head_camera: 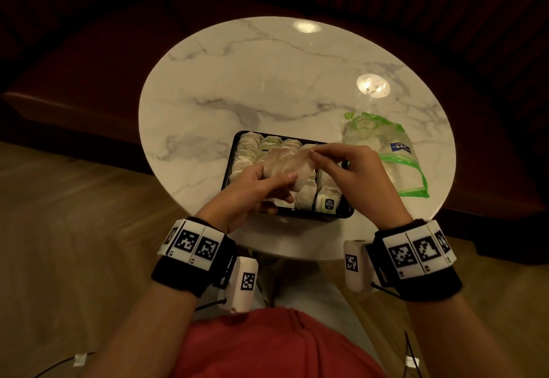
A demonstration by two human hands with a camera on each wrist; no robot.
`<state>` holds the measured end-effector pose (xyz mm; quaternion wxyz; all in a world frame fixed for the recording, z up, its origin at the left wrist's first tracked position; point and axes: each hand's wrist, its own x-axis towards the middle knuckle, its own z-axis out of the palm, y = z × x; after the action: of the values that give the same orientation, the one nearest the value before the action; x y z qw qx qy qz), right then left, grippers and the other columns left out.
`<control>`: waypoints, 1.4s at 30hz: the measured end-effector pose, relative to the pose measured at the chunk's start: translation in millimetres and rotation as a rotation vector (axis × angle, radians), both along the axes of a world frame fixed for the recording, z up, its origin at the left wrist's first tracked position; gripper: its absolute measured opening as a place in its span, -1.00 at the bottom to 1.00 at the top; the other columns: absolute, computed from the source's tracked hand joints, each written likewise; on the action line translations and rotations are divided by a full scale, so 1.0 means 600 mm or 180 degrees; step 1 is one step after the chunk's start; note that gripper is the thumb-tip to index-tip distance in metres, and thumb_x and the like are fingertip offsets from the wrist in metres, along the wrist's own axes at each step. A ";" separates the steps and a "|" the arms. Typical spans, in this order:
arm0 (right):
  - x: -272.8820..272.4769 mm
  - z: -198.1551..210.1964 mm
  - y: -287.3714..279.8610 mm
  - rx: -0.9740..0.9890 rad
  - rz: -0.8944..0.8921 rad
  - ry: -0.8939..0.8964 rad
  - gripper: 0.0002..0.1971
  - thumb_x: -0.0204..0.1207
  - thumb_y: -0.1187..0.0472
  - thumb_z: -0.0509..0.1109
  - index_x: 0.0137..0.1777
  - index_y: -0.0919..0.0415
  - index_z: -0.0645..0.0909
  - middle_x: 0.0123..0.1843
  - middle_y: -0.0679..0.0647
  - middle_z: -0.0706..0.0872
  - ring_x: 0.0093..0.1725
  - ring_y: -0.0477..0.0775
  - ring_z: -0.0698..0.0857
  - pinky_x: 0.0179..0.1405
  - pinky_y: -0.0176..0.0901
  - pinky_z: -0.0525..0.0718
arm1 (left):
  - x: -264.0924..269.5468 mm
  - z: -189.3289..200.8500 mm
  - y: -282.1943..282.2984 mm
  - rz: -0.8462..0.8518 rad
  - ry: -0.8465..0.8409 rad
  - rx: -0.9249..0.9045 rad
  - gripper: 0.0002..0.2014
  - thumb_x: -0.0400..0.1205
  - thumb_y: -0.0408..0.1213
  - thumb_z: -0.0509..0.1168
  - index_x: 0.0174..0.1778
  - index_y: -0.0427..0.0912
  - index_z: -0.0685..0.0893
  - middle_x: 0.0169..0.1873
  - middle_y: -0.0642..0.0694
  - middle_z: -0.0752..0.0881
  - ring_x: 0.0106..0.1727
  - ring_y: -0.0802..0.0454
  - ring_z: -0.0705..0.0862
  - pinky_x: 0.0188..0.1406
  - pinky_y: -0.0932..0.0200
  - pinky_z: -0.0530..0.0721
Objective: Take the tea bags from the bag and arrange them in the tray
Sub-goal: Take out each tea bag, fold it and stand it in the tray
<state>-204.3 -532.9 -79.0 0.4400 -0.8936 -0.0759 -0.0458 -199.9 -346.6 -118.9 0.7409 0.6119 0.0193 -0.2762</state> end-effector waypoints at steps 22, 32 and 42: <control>0.030 -0.057 -0.028 -0.1656 0.0880 0.0871 -0.91 0.51 0.17 0.46 -0.04 0.13 0.76 -0.15 -0.06 0.78 0.00 0.08 0.72 0.09 0.06 0.58 | 0.003 -0.018 -0.002 0.0566 0.0070 0.0087 -0.80 0.65 -0.15 0.37 0.02 -0.24 0.70 -0.54 0.14 0.67 -0.31 0.17 0.64 -0.46 0.32 0.57; 0.023 -0.091 -0.005 -0.1980 0.0104 0.0532 -0.69 0.45 0.00 0.53 0.17 -0.05 0.62 0.08 -0.13 0.70 0.22 0.02 0.58 0.03 -0.02 0.15 | 0.003 -0.018 0.001 0.0527 0.0037 0.0044 -0.77 0.66 -0.14 0.36 0.05 -0.25 0.68 -0.57 0.14 0.66 -0.30 0.15 0.62 -0.44 0.31 0.58; 0.013 -0.106 0.002 -0.2036 -0.0159 0.0689 -0.37 0.26 -0.13 0.63 0.21 -0.01 0.37 0.01 -0.07 0.68 0.20 0.09 0.56 -0.03 -0.02 0.10 | 0.003 -0.020 0.001 0.0555 0.0046 0.0068 -0.80 0.66 -0.11 0.35 0.02 -0.18 0.73 -0.27 0.03 0.73 -0.36 0.21 0.64 -0.49 0.30 0.58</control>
<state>-196.5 -531.6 -142.3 0.1416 -0.9876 -0.0173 0.0648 -197.9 -345.9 -131.0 0.7554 0.6138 0.0808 -0.2147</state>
